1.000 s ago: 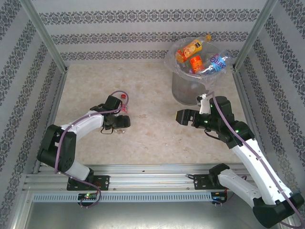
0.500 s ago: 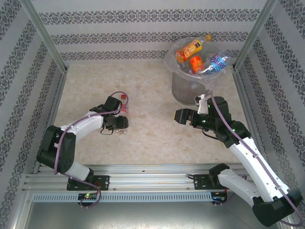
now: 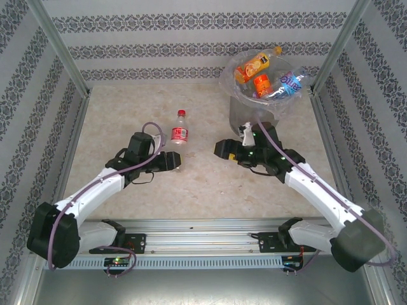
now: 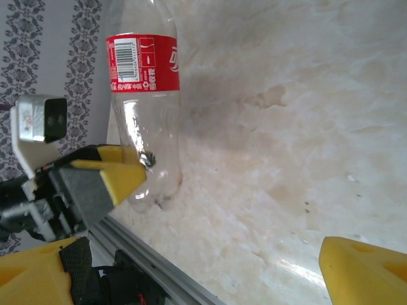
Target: Put the plastic bottles in the bin
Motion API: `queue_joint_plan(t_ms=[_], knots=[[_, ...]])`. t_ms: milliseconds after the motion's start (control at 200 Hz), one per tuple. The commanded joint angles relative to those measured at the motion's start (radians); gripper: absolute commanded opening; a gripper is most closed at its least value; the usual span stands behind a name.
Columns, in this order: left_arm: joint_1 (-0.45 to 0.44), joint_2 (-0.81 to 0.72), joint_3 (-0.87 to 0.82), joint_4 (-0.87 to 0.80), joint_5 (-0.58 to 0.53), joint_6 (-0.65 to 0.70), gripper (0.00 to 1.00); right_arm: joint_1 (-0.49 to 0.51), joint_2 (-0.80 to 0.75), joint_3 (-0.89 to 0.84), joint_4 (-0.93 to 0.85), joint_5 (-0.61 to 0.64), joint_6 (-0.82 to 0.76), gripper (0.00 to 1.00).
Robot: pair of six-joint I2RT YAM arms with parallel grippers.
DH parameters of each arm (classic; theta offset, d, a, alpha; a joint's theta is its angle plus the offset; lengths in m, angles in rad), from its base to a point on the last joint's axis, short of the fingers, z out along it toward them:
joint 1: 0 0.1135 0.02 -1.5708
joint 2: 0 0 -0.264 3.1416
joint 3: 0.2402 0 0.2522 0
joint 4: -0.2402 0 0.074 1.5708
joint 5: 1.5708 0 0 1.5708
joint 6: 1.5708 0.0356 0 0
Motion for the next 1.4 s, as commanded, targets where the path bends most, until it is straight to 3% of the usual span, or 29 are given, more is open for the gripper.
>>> queue_joint_plan(t_ms=[0,195,540,804,849,919,1019,1234,1394], knots=[[-0.055,-0.034,-0.023,0.148,0.06,-0.082,0.52,0.041,0.059,0.068,0.111,-0.02,0.022,0.93],[-0.153,-0.028,-0.007,0.221,0.044,-0.136,0.52,0.088,0.165,0.154,0.131,-0.01,0.007,0.93],[-0.236,-0.022,0.021,0.296,0.042,-0.148,0.52,0.094,0.243,0.206,0.135,-0.007,-0.007,0.91],[-0.263,0.001,0.032,0.316,0.033,-0.151,0.55,0.091,0.221,0.22,0.081,0.025,-0.039,0.62],[-0.268,0.006,0.039,0.315,0.033,-0.149,0.59,0.09,0.212,0.224,0.066,0.032,-0.047,0.59],[-0.271,0.011,0.053,0.309,0.029,-0.148,0.72,0.084,0.197,0.233,0.042,0.045,-0.058,0.57],[-0.272,-0.013,0.069,0.282,0.007,-0.134,0.99,0.066,0.173,0.256,0.007,0.051,-0.079,0.55],[-0.271,-0.093,0.126,0.206,-0.019,-0.05,1.0,-0.006,0.124,0.401,-0.198,0.12,-0.22,0.55],[-0.271,-0.109,0.163,0.152,-0.04,0.001,1.0,-0.118,0.104,0.53,-0.312,0.142,-0.312,0.55]])
